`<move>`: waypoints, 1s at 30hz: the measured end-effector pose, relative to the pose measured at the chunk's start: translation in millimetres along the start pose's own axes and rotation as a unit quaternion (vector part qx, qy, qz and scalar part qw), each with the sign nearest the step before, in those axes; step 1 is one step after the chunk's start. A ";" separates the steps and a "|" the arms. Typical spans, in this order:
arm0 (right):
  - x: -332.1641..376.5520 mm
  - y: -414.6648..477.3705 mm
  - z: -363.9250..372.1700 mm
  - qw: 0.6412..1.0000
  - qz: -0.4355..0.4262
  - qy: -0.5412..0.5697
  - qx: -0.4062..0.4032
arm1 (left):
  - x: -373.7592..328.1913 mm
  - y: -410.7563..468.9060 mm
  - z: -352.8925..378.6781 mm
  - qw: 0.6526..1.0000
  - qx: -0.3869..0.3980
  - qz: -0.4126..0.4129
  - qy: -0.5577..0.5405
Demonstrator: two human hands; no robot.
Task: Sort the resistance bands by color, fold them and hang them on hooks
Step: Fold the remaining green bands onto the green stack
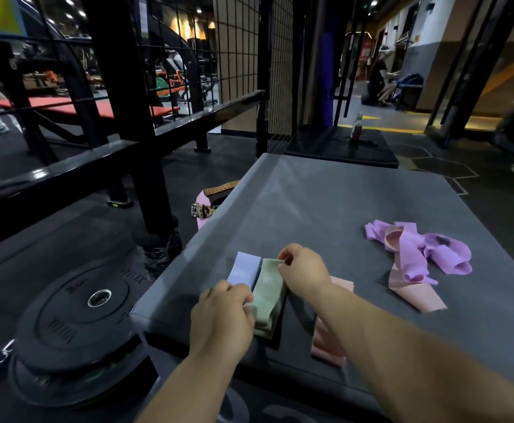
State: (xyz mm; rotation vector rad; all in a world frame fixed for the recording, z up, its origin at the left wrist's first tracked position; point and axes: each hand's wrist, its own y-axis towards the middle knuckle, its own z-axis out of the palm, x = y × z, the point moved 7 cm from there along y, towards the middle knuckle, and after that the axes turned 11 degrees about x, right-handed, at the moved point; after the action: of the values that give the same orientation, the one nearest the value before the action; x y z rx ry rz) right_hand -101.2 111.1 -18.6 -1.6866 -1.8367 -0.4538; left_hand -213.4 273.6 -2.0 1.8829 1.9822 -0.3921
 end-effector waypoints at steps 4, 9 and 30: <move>-0.8 4.5 0.9 0.999 -0.011 -0.044 -0.012 | -4.9 0.2 7.0 0.999 0.018 0.032 0.032; -2.9 7.2 4.6 0.999 -0.015 -0.049 0.007 | -1.0 -0.9 6.3 0.999 0.007 0.047 0.006; -2.7 9.8 2.3 0.997 -0.032 -0.057 0.032 | 0.6 2.9 17.1 0.997 0.052 0.045 0.046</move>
State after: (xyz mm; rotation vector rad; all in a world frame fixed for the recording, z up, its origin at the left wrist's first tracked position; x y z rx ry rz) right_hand -92.0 111.7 -23.5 -1.6449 -1.9696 -0.3284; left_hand -209.2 266.6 -17.3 2.0813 1.9602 -0.3954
